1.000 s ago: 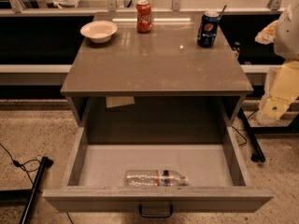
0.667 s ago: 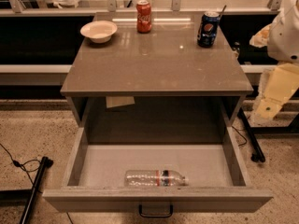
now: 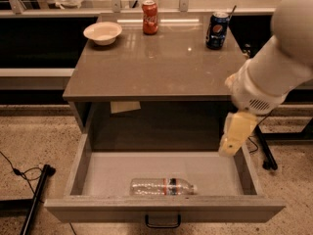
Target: Pick water bottle from top drawer and place on counter
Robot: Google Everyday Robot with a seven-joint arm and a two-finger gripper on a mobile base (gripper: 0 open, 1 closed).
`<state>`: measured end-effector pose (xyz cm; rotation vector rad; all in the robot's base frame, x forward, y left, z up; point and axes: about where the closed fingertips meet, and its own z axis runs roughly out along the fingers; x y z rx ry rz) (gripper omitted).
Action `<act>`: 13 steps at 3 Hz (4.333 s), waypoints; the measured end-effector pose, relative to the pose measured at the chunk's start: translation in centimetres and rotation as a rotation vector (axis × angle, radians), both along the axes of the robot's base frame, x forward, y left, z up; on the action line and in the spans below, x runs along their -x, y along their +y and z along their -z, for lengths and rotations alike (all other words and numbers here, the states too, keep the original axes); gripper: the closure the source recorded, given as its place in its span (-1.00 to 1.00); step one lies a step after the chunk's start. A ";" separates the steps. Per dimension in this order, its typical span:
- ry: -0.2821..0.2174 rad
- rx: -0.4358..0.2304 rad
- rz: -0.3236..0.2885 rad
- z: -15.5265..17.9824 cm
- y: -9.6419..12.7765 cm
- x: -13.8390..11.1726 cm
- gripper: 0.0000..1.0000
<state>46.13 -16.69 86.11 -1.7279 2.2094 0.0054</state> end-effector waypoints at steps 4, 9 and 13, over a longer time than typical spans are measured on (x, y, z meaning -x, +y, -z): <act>0.110 0.018 -0.180 12.0 8.5 1.0 -0.70; 0.232 0.096 -0.236 22.5 10.5 2.4 -0.38; 0.253 -0.022 -0.282 24.1 12.2 3.4 0.59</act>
Offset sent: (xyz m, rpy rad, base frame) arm 0.0017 0.0200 -0.0405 0.0515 0.0459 0.0568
